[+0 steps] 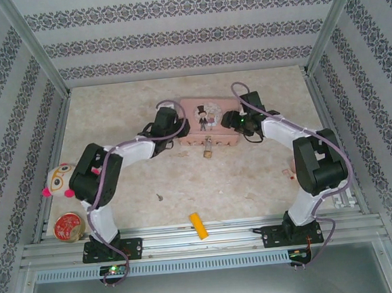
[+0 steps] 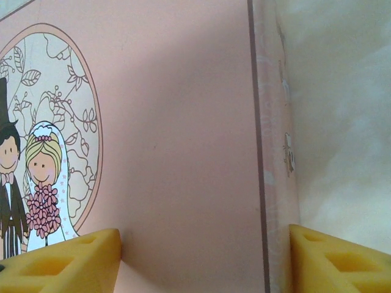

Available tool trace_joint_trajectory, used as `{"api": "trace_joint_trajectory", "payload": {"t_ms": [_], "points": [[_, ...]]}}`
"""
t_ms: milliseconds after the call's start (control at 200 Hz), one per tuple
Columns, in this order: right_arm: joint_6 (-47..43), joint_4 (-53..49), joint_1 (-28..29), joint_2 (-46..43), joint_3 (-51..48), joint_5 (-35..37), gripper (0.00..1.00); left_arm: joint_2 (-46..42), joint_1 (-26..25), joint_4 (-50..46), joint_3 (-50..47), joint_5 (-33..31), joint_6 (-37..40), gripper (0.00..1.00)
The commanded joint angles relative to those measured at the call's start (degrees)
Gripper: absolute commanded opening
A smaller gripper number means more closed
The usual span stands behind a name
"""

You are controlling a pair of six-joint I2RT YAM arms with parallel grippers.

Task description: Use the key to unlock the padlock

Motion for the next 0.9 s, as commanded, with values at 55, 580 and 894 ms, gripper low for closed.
{"api": "trace_joint_trajectory", "payload": {"t_ms": [55,580,894], "points": [[1.9,-0.1,6.4,-1.6,-2.0,-5.7,0.65,-8.2,-7.8,5.7,-8.0,-1.7,-1.9,0.27],[-4.1,-10.3,6.5,-1.2,2.8,3.4,0.76,-12.9,-8.2,4.2,-12.4,-6.5,-4.6,0.57],[-9.2,-19.3,6.0,-10.0,3.9,15.1,0.86,-22.4,-6.8,-2.0,-13.4,-12.4,-0.2,0.99]]}}
